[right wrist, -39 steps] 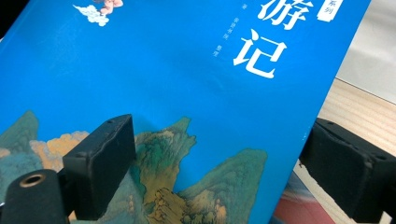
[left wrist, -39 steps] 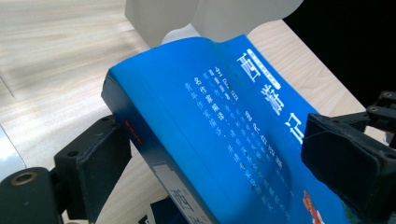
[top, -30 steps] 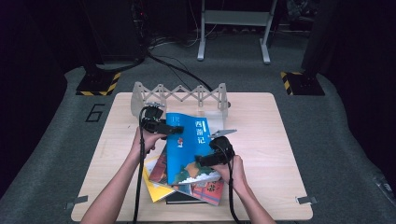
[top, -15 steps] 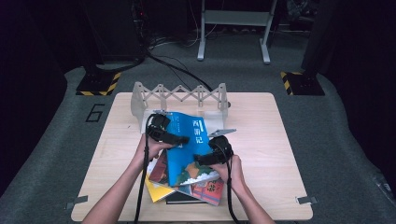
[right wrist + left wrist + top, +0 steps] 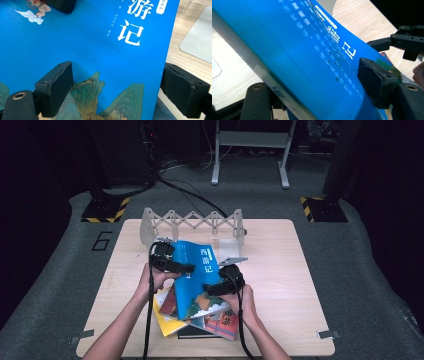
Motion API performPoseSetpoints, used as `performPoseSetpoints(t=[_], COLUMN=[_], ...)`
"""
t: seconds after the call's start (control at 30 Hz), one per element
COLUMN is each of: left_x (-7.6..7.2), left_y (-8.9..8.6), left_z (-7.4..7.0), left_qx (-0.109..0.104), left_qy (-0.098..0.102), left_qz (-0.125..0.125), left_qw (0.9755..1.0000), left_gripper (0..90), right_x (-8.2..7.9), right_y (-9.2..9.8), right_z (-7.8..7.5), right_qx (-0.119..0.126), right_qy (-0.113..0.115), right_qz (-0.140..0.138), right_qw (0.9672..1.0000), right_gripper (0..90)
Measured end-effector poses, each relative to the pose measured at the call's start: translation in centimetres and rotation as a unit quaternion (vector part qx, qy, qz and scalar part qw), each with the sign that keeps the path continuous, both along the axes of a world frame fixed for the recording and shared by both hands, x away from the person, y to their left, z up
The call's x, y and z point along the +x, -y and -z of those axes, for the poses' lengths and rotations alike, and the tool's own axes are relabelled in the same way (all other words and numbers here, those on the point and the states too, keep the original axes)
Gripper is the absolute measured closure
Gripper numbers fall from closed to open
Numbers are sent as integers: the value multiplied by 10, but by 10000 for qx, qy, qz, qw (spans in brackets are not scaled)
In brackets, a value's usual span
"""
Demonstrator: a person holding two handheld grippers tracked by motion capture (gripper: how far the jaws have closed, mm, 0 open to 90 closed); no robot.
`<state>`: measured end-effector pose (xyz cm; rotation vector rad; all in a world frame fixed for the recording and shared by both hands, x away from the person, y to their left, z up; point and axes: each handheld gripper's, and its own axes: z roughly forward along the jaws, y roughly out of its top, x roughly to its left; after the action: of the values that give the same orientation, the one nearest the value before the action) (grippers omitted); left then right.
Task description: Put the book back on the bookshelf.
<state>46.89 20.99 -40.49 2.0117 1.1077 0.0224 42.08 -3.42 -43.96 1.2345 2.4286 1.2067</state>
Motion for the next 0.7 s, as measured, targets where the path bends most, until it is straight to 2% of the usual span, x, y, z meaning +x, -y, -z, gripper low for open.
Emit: performPoseSetpoints(t=[0.13, 0.27, 0.53, 0.6, 0.7], left_x=[1, 2, 3, 3, 2], left_y=[-4, -6, -17, -20, -24], left_z=[2, 2, 5, 6, 5], left_qx=[-132, -128, -499, -554, -620], left_qy=[-66, -49, -134, -105, -82], left_qz=[-20, -18, -91, -89, -87], left_qw=[9999, 9999, 9986, 9984, 9980], left_gripper=[353, 357, 409, 423, 440], right_x=[-1, -1, -1, -1, 0], right_y=[0, -1, -3, -3, 1], right_z=[1, 1, 3, 3, 4], right_qx=[25, 30, 134, 155, 205], right_qy=[77, 86, 131, 192, 155], right_qz=[23, 14, 31, -15, -140], right_qw=[10000, 10000, 9998, 9997, 9996], right_gripper=[125, 125, 126, 126, 122])
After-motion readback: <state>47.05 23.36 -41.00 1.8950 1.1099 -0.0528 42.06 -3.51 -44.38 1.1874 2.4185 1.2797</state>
